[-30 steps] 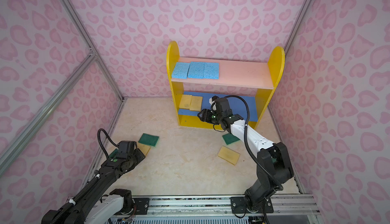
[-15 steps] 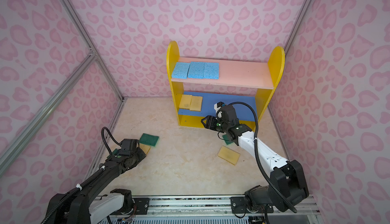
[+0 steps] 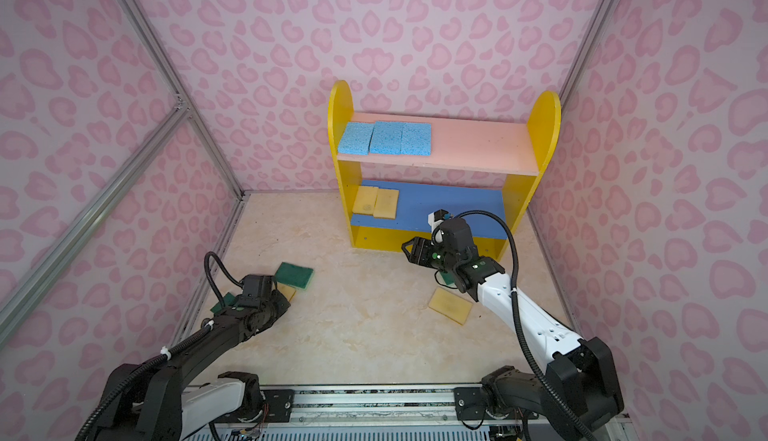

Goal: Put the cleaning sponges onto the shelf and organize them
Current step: 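Withdraw the right gripper while the left gripper grasps a yellow sponge on the table, then lift the yellow sponge with the left gripper toward the approaching right gripper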

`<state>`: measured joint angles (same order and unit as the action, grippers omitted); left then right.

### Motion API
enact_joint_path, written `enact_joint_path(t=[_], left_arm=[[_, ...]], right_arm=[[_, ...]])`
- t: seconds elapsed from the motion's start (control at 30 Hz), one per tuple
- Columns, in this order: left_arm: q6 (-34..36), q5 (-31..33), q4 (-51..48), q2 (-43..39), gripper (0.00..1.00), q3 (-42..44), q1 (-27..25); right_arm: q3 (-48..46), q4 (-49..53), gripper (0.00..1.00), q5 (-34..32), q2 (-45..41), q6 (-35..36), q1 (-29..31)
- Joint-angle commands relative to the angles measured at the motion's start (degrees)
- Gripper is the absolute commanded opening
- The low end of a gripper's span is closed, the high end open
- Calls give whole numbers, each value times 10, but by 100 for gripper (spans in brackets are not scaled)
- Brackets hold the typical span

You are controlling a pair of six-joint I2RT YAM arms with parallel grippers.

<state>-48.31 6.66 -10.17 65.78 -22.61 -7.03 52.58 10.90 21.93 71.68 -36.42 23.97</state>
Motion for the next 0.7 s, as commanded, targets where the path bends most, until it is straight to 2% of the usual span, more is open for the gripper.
enact_joint_path(t=[0.0,0.07,0.27,0.5,0.67], left_arm=[[8,-1,-1,-1,8,3,1],[11,-5,-3,-7,3,3,0],[22,-30,-25,-57,4,5,1],[39,-94,-64,-169,3,16,-2],[39,-152,-79,-227,3,-7,-23]], right_arm=[[-8,2,65,-8,-8,-1,5],[-10,1,65,-9,-13,-3,10],[-19,-15,66,0,-18,-7,28],[-28,-66,75,38,16,-20,69],[-38,-146,79,75,53,-62,100]])
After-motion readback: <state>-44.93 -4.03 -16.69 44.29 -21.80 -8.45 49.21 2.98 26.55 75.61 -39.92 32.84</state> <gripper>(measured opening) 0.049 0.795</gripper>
